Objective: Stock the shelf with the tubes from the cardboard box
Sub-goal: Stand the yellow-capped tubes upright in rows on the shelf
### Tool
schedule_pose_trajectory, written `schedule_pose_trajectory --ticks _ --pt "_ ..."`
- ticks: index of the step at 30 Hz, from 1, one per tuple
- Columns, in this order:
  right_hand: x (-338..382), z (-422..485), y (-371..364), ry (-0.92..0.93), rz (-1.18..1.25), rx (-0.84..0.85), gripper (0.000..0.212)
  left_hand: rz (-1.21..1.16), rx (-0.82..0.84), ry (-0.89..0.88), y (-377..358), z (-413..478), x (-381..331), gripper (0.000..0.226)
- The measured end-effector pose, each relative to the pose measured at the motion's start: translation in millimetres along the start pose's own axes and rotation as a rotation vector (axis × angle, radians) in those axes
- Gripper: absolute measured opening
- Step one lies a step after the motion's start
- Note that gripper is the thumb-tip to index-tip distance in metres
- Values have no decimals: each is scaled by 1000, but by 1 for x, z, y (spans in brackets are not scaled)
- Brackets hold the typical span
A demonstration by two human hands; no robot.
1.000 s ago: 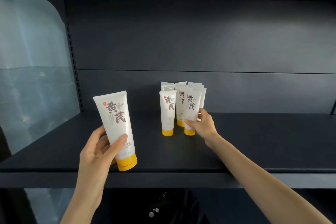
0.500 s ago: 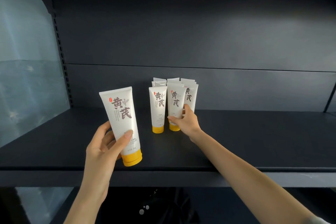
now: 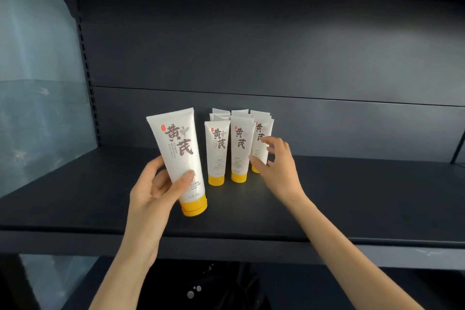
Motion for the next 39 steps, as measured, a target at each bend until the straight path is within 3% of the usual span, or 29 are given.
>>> schedule_pose_trajectory --ticks 3,7,12,22,28,30,34,36,39 --pt "20 -39 3 123 129 86 38 -13 29 -23 -16 3 -4 52" --pt "42 -92 -10 309 153 259 53 -47 79 -44 -39 4 -8 47" --pt "38 -104 -10 393 140 131 69 -56 89 -73 -58 -2 -9 48" --pt "29 -97 -5 285 147 71 68 82 9 -183 -68 -16 -9 38" --pt "32 -84 -1 203 220 187 63 140 292 -152 -70 -18 -11 41" --pt "26 -72 0 149 211 184 62 264 381 -122 -63 -17 -3 49" --pt "6 -35 9 31 166 132 63 819 539 -150 -38 -14 17 64" --pt "-6 -15 13 -33 149 109 58 1004 530 -142 -20 -11 24 84" --pt "-25 9 16 -112 104 90 56 1145 536 -108 -2 -8 27 92"
Point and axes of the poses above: each hand's wrist, its own z-axis towards the middle knuckle, its own y-axis out of the back of the hand, x = y × z, the point moved 8 cm from there along z, towards the middle knuckle, and after that the axes turned 12 degrees about -y, right-handed, at the moved point
